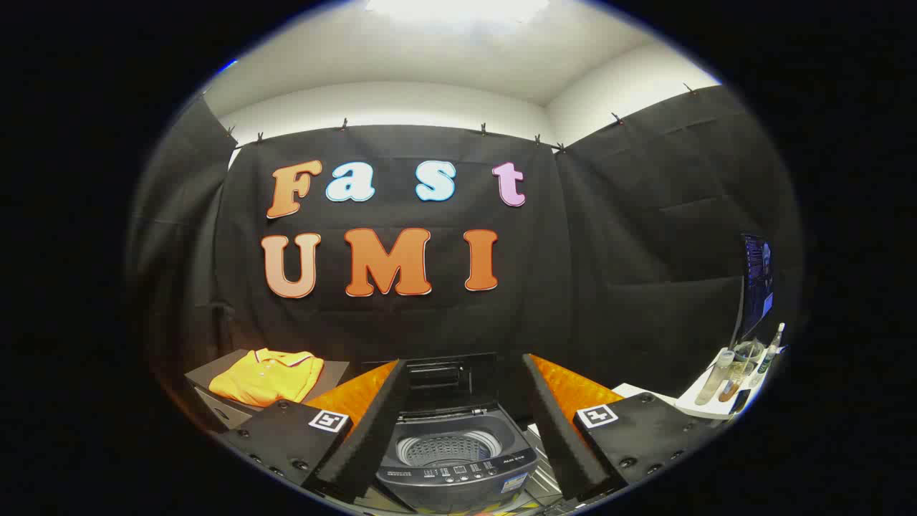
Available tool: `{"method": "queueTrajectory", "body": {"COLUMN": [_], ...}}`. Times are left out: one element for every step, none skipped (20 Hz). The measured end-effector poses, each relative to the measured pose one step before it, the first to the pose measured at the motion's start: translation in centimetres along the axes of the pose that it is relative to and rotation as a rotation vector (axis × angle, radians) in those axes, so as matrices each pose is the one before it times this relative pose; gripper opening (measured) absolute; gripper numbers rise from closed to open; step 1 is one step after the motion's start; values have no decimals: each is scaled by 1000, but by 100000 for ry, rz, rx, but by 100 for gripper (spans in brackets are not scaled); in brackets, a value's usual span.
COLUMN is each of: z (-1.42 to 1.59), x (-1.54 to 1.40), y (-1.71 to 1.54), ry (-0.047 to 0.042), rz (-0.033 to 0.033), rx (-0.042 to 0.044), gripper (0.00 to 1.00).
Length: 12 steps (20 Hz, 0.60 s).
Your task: Put the clothes into the washing machine and then close the washing machine lid.
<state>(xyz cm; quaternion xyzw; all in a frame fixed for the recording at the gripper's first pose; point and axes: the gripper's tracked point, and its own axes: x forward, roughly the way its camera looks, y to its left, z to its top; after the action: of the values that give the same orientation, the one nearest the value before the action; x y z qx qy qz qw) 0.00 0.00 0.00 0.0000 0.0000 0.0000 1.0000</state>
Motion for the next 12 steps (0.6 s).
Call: {"method": "queueTrajectory", "body": {"z": [108, 3, 12, -7, 82, -17, 136, 134, 440, 105, -27, 93], "x": [-86, -150, 13, 86, -28, 50, -69, 170, -73, 28, -73, -66], "y": [379, 482, 575, 364, 211, 292, 100, 56, 162, 146, 186, 233], "ry": [-197, -142, -103, -129, -466, -292, -35, -443, -543, -254, -286, -344], "rz": [-93, 109, 74, 10, 155, 237, -21, -186, 192, -43, 274, 472], "rx": [109, 386, 423, 411, 402, 219, 106, 188, 48, -130, -67, 121], "gripper": [100, 100, 100, 100, 100, 100, 100, 100, 100, 100, 100, 100]}}
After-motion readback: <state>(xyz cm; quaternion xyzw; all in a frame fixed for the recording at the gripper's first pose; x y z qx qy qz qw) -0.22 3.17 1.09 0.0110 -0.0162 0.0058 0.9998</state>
